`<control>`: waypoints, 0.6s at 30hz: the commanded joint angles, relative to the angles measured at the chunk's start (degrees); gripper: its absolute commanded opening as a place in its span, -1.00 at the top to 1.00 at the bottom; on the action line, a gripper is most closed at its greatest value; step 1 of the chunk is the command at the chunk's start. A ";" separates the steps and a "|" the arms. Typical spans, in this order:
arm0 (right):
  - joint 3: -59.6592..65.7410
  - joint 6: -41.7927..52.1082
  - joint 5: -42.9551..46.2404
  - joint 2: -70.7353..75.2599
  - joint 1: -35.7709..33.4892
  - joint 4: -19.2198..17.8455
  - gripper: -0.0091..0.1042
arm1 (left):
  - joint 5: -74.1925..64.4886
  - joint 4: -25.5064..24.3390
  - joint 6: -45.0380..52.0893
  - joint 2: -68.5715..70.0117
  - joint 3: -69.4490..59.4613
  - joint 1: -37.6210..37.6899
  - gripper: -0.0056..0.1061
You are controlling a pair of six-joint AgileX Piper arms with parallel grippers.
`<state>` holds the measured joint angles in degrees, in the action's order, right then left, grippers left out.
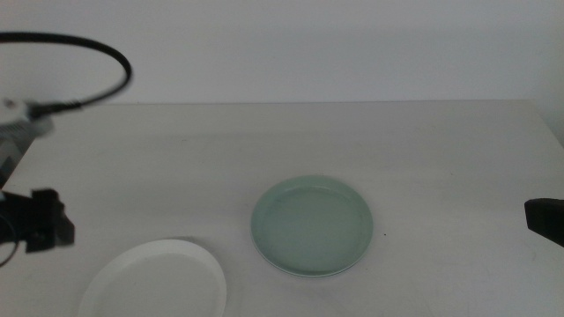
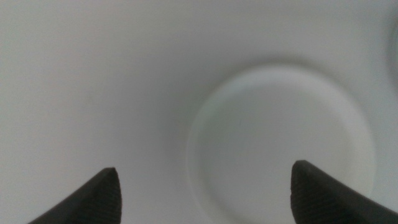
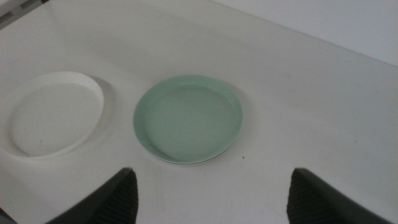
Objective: Stack the three bowls on top of each other.
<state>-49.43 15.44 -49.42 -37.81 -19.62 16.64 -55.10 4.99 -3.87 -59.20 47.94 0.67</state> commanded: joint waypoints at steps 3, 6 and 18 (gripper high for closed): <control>-1.31 0.57 3.85 -0.04 -0.08 0.35 -0.24 | 0.27 3.94 6.91 -4.42 1.68 -0.02 -0.78; -1.31 0.57 3.91 -0.04 -0.08 0.35 -0.24 | 0.86 5.27 9.37 -7.69 1.05 -0.02 -0.78; -1.31 0.57 3.90 -0.04 -0.08 0.41 -0.24 | 4.35 5.19 14.54 -21.26 -0.21 -1.01 -0.78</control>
<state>-49.43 15.44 -49.38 -37.81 -19.62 16.55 -51.83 9.14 9.97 -80.49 46.58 0.20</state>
